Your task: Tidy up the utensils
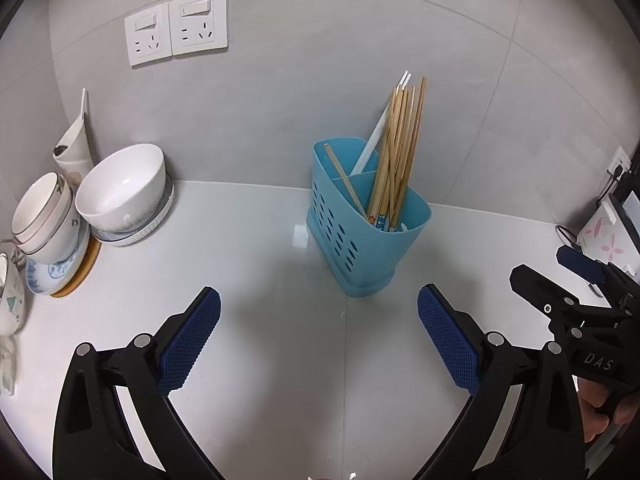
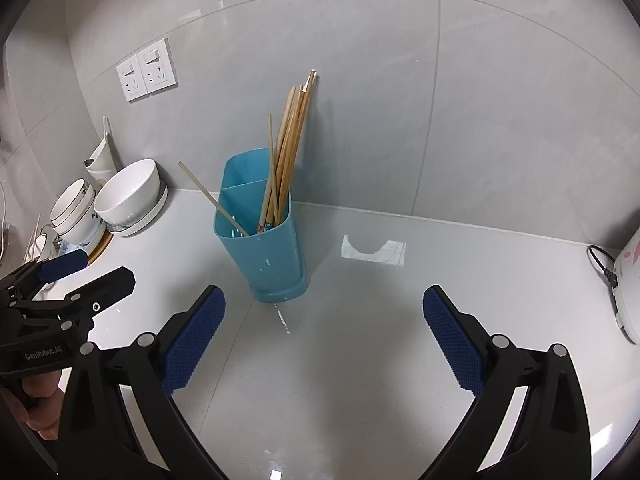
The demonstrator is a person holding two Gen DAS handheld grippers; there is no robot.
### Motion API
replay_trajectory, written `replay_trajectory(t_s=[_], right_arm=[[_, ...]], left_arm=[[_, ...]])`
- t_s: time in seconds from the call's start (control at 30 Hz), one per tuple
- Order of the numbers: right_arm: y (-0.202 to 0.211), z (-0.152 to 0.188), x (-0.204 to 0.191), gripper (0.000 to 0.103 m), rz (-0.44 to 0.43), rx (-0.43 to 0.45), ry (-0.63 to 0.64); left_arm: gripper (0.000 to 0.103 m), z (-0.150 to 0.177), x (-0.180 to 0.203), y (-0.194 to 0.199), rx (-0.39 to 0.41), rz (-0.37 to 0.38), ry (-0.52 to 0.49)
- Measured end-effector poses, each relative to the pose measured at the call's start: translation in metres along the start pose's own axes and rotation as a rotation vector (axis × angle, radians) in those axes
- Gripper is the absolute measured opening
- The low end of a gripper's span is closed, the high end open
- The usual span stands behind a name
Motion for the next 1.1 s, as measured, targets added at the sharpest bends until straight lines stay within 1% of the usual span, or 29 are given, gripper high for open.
replay_trajectory(t_s=[1.1], right_arm=[[-0.0081,-0.0003,0.0072,0.095,0.017,-0.037,-0.012]], left_arm=[[0.097,0.0027,0.0102,-0.0039,-0.022,0.005,-0.018]])
Point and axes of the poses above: each gripper's, at about its wrist camera, not at the fingertips, and y roughly against the way its jaws point, x to its right, z to its underside, the point moved 9 cm from there along -y, roughly the way its jaws point, and after that the axes turned 10 degrees about x, right-handed, at the moved point
